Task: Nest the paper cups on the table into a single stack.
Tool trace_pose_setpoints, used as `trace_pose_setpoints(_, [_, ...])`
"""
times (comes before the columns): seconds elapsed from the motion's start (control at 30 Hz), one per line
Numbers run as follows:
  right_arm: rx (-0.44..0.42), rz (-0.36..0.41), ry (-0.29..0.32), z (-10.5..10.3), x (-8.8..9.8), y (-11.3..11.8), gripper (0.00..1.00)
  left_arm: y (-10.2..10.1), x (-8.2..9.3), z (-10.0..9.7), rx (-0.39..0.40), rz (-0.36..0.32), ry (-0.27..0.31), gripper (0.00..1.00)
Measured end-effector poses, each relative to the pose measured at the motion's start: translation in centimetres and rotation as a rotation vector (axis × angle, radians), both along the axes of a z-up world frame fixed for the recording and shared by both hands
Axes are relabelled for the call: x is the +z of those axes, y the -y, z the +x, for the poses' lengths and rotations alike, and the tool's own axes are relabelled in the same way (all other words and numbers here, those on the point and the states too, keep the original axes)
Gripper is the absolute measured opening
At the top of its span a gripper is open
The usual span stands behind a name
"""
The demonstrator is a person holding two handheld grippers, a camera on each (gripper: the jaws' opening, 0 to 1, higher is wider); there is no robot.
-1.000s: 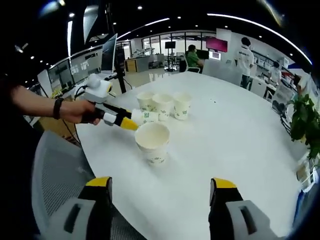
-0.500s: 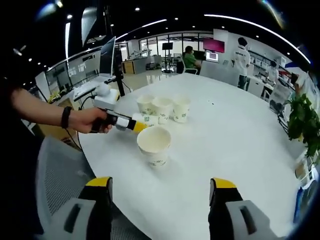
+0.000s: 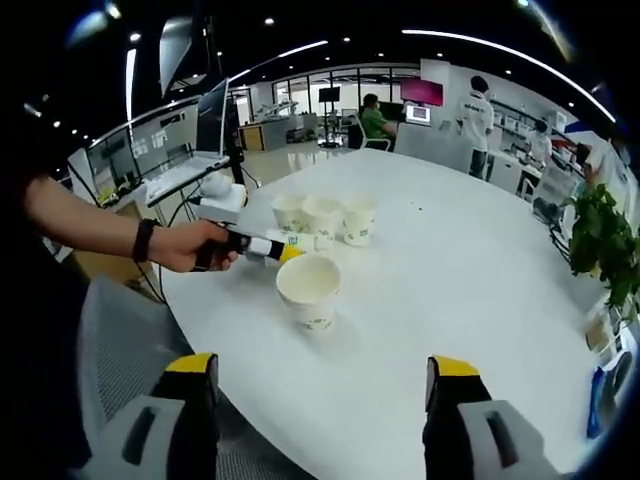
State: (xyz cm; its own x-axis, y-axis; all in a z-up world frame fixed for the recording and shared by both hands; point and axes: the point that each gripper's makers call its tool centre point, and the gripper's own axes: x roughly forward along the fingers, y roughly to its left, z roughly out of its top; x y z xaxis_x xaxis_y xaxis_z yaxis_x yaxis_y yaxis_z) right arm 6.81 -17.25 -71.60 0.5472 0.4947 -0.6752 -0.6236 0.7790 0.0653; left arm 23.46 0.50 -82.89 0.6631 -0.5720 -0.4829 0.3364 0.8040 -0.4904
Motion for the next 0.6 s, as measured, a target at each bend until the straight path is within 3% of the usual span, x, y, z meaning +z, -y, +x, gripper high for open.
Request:
trace_pose_setpoints(0.07, [-0.001,-0.004,-0.001,-0.3,0.2,0.2,0.90,-0.3,-0.2,0.1,0.018,0.026,0.008,0.01])
trace_pose_setpoints(0.1, [-0.001,-0.007,-0.004,-0.4,0.2,0.3,0.90,-0.2,0.3,0.5,0.024,-0.003,0.022,0.00])
trace_pose_setpoints(0.13, [-0.005,-0.013,-0.007,-0.5,0.1,0.6,0.91,0.0,0.3,0.3,0.018,-0.028,0.002,0.00])
trace_pose_setpoints(0.27, [-0.010,-0.014,-0.014,-0.8,0.0,1.0,0.92,-0.1,-0.1,0.4,0.009,-0.019,0.005,0.00])
trace_pose_setpoints(0.6, [-0.013,-0.028,-0.012,-1.4,0.0,1.5,0.92,0.1,1.1,-0.8,-0.017,-0.014,0.002,0.00])
